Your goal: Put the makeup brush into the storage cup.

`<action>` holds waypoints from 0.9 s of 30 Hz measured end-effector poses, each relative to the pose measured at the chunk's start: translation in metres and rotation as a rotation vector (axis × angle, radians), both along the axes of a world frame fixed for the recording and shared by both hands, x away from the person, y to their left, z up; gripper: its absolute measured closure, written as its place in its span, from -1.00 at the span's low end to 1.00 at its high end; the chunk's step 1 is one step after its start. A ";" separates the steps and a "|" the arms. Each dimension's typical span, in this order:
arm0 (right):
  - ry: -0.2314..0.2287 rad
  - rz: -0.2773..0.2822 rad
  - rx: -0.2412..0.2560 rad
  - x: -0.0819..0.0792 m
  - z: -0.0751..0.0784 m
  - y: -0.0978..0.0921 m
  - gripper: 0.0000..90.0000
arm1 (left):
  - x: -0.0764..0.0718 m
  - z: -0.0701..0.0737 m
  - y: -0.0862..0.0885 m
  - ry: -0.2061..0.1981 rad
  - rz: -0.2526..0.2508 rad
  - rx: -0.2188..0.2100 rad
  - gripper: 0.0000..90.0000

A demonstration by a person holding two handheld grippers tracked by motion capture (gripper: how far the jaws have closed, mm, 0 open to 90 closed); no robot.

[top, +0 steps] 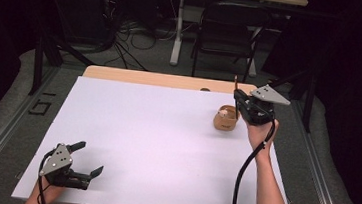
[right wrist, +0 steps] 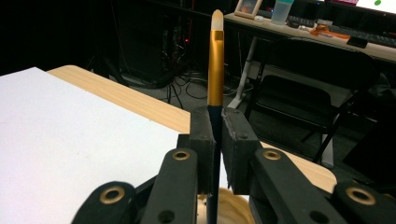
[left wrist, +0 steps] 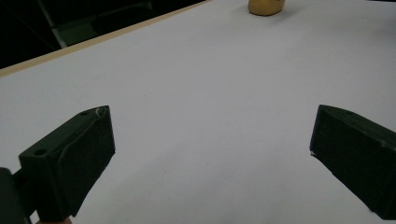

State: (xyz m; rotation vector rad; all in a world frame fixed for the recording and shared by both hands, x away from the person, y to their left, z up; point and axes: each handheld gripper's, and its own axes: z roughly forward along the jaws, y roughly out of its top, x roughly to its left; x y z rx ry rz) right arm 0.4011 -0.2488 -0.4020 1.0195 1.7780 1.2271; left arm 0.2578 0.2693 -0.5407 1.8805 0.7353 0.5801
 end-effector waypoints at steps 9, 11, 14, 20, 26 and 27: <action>-0.020 -0.006 -0.003 0.007 -0.001 0.000 0.86 | 0.000 0.000 0.000 0.000 0.002 -0.002 -1.00; -0.022 -0.006 -0.001 0.009 -0.001 0.000 0.86 | 0.000 0.000 0.000 0.000 0.002 -0.003 -1.00; -0.027 -0.007 -0.002 0.011 -0.001 0.000 0.86 | 0.000 0.000 0.000 0.000 0.001 -0.001 -1.00; -0.052 -0.010 -0.004 0.014 -0.002 0.000 0.86 | 0.000 0.000 0.000 0.000 0.002 0.000 -1.00; -0.065 -0.013 -0.003 0.018 -0.004 -0.001 0.86 | 0.000 0.000 0.000 0.000 0.002 -0.001 -1.00; -0.064 -0.009 -0.002 0.019 -0.005 -0.001 0.86 | 0.000 0.000 -0.001 0.001 0.003 -0.003 -1.00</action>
